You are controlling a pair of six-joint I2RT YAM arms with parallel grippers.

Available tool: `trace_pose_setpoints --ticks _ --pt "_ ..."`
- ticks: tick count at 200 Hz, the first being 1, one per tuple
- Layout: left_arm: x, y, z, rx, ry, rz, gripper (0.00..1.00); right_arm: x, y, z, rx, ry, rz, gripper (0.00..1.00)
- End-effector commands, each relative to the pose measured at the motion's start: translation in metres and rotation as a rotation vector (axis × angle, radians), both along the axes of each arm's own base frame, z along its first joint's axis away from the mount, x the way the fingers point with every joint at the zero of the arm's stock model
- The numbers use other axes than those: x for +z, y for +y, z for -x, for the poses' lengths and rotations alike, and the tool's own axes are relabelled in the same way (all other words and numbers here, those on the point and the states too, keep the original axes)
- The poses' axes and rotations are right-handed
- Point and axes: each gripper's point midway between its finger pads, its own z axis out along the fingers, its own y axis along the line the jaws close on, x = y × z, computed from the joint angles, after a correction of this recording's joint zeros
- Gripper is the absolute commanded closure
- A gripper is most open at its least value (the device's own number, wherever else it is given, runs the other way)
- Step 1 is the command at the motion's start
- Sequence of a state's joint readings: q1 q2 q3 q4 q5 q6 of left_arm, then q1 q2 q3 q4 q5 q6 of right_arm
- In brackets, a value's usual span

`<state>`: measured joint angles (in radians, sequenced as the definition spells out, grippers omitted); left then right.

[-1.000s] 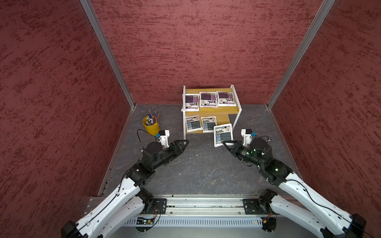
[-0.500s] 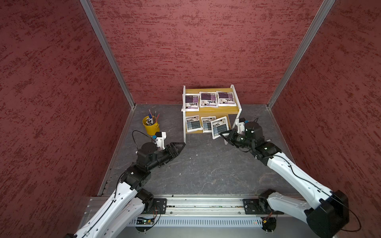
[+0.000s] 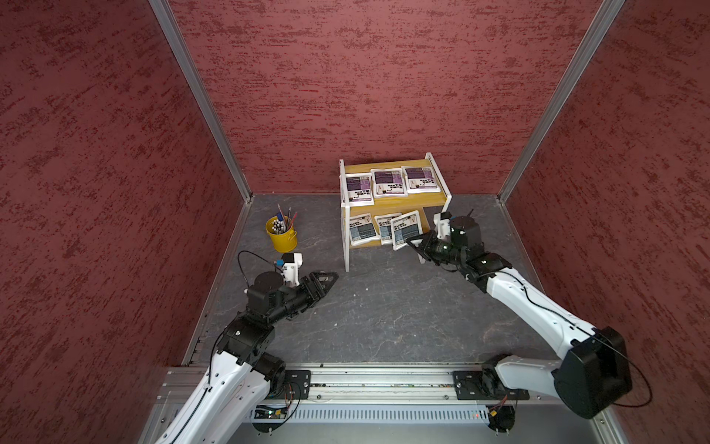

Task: Place the bagged coffee beans on the shelf by color
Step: Place the bagged coffee beans on the shelf.

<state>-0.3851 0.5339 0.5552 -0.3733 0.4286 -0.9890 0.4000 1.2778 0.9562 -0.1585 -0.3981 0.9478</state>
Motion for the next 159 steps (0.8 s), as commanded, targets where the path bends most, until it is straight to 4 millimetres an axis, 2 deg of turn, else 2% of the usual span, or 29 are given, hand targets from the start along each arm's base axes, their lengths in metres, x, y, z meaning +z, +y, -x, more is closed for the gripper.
trace_pose_setpoints --ticks 1,15,33,72,91,159 --pt "-0.007 0.001 0.004 -0.016 0.01 -0.013 0.42 0.016 -0.004 -0.014 -0.059 -0.053 -0.066 1.0" --pt "-0.008 0.001 0.004 -0.016 0.014 -0.012 0.42 0.009 -0.007 -0.015 -0.09 -0.034 -0.078 0.98" --pt "-0.009 0.001 0.004 -0.014 0.016 -0.01 0.42 0.0 -0.01 -0.017 -0.116 -0.01 -0.083 0.85" --pt "-0.008 0.002 0.004 -0.01 0.017 -0.014 0.42 -0.011 -0.013 -0.02 -0.152 0.016 -0.092 0.68" --pt "-0.008 0.002 0.004 -0.011 0.02 -0.015 0.42 -0.011 -0.014 -0.019 -0.166 0.015 -0.112 0.57" --pt "-0.018 0.003 0.007 -0.012 0.038 -0.021 0.42 0.0 -0.028 -0.006 -0.236 -0.004 -0.186 0.48"
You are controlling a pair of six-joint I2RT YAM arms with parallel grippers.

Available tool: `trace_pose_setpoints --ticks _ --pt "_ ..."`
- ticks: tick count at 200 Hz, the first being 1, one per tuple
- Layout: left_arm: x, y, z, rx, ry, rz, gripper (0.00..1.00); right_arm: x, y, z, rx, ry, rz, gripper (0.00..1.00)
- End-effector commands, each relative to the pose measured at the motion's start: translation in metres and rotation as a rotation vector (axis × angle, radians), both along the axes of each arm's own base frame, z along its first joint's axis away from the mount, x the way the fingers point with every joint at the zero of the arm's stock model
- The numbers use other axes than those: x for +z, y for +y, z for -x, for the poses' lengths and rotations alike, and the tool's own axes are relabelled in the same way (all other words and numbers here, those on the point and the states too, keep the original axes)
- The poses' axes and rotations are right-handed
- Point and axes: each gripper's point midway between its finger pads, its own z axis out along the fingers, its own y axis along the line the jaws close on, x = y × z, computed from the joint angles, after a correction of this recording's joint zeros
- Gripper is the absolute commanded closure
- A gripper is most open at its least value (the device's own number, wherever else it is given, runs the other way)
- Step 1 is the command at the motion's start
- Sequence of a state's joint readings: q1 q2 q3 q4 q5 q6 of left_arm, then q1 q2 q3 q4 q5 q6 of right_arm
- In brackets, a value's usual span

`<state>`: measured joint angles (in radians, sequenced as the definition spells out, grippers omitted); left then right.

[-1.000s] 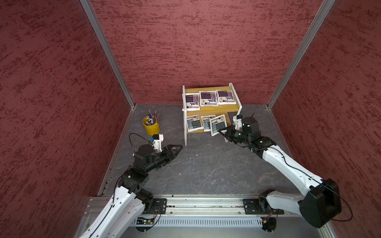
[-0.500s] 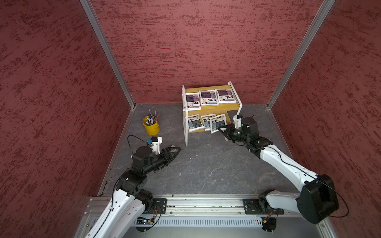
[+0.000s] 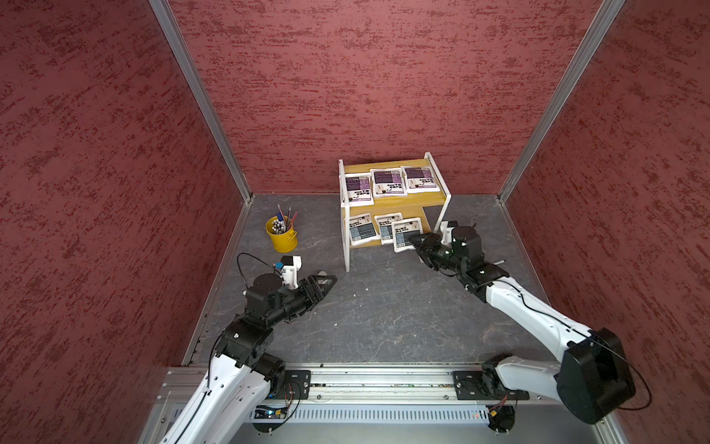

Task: Place the bagged coffee beans on the shelf by color
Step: Place the bagged coffee beans on the shelf.

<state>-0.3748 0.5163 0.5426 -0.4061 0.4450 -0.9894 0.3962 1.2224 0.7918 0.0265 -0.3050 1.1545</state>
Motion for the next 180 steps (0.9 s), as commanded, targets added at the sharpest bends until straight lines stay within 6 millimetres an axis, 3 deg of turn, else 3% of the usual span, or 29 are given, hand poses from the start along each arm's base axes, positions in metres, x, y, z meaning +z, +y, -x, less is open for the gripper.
trace_pose_setpoints --ticks 1,55,96,140,180 --pt "-0.01 0.001 0.002 -0.008 0.01 -0.016 0.42 0.018 -0.011 -0.003 -0.072 -0.051 -0.057 0.47" --pt "-0.018 0.004 0.007 -0.003 0.028 -0.022 0.42 0.0 -0.011 -0.002 -0.108 -0.016 -0.159 0.45" --pt "-0.019 0.007 0.011 0.002 0.029 -0.028 0.42 -0.011 -0.015 0.0 -0.134 0.001 -0.173 0.26" --pt "-0.021 0.007 0.011 0.004 0.032 -0.026 0.42 -0.008 -0.018 0.006 -0.14 -0.012 -0.194 0.26" --pt "-0.021 0.007 0.01 0.003 0.032 -0.025 0.42 -0.019 -0.013 0.015 -0.147 0.014 -0.229 0.26"
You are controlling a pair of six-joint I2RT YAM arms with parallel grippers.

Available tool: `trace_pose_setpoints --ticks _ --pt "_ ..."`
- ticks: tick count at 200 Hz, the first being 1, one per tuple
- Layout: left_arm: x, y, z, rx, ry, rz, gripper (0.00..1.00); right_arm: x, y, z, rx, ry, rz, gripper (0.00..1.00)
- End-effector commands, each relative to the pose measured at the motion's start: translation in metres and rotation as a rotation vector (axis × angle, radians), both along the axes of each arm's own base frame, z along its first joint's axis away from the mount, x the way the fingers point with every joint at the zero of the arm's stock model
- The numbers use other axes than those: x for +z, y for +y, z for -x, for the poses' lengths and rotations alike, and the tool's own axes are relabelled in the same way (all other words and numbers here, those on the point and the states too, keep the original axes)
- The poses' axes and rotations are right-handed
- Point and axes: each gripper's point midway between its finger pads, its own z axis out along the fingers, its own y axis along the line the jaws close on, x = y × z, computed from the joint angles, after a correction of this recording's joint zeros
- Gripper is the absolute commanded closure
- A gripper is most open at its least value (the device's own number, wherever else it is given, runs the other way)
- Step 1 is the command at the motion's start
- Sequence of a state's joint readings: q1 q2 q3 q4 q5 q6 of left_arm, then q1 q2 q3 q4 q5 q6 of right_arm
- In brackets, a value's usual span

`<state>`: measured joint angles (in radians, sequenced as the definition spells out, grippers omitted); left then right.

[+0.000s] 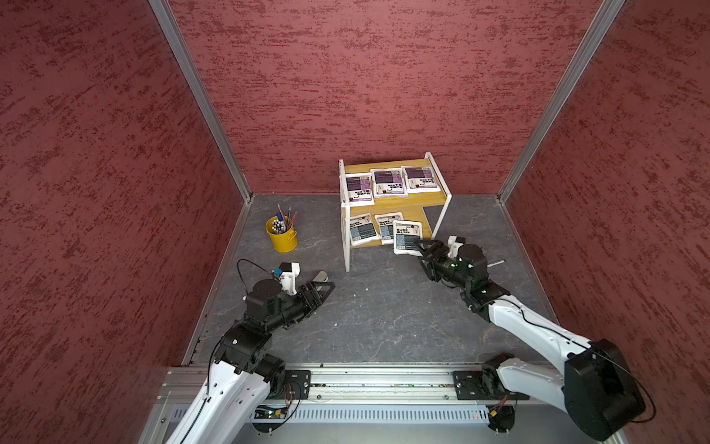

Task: Place the bagged coffee beans on the shelf by color
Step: Place the bagged coffee beans on the shelf.

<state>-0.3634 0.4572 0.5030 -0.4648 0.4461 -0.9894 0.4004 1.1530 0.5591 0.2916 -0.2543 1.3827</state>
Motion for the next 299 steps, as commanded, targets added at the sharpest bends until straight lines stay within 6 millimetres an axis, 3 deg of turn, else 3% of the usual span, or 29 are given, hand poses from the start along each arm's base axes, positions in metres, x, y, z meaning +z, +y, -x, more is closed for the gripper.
trace_pose_setpoints --ticks 1,67,104,167,193,299 --pt "-0.004 0.001 0.001 -0.007 -0.004 -0.012 0.41 0.005 0.0 0.002 -0.031 -0.022 -0.039 0.26" --pt "-0.007 0.004 0.005 -0.002 0.002 -0.02 0.42 -0.001 0.03 -0.002 -0.012 -0.043 -0.101 0.3" --pt "-0.008 0.006 0.007 -0.003 0.005 -0.035 0.42 0.001 0.033 -0.01 -0.033 -0.07 -0.122 0.36" --pt "-0.012 0.007 0.007 -0.003 0.013 -0.042 0.41 0.006 0.03 -0.017 -0.059 -0.095 -0.113 0.6" --pt "-0.012 0.009 0.008 -0.005 0.012 -0.051 0.41 0.008 0.034 -0.017 -0.04 -0.094 -0.124 0.81" --pt "-0.022 0.009 0.009 -0.01 0.027 -0.058 0.41 0.04 0.029 -0.014 -0.012 -0.158 -0.079 0.9"
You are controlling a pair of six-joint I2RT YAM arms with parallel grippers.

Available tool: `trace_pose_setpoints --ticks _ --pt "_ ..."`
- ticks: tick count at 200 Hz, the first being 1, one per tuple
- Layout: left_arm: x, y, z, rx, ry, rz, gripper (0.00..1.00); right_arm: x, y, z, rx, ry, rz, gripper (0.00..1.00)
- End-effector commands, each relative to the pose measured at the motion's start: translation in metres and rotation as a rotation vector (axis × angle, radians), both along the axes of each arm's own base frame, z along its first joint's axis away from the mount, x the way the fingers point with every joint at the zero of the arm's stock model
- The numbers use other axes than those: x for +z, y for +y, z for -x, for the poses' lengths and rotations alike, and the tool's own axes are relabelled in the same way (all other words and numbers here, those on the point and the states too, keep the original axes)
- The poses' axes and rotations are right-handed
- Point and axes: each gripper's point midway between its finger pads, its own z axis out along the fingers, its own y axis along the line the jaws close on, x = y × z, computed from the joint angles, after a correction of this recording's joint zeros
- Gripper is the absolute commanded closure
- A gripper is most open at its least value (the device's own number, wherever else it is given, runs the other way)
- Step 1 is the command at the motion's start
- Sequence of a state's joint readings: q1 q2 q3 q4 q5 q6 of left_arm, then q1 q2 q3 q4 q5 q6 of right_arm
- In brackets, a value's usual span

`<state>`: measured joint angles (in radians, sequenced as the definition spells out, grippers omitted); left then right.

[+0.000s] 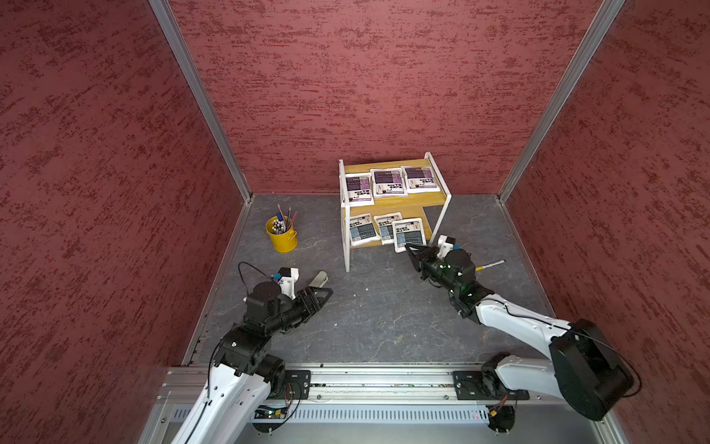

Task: Place the bagged coffee beans on the shelf by color
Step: Place the bagged coffee beans on the shelf.

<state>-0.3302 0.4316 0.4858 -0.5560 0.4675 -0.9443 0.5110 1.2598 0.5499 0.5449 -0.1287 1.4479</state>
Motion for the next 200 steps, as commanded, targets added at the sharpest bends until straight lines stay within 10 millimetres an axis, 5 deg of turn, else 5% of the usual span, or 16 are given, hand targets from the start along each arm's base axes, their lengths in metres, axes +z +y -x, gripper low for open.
trace_pose_setpoints --ticks 1,60,114,200 --pt "-0.001 0.002 0.0 -0.006 -0.023 -0.012 0.41 0.026 -0.001 -0.004 0.013 -0.063 0.008 0.9" --pt "-0.007 0.003 0.003 -0.008 -0.01 -0.017 0.41 0.025 -0.014 -0.02 0.04 -0.041 0.025 0.91" --pt "-0.012 0.004 0.004 -0.005 0.001 -0.021 0.41 0.023 -0.006 -0.041 0.107 -0.011 0.04 0.89" --pt "-0.017 0.005 0.005 -0.003 0.019 -0.023 0.41 0.016 -0.012 -0.05 0.086 0.011 0.047 0.6"
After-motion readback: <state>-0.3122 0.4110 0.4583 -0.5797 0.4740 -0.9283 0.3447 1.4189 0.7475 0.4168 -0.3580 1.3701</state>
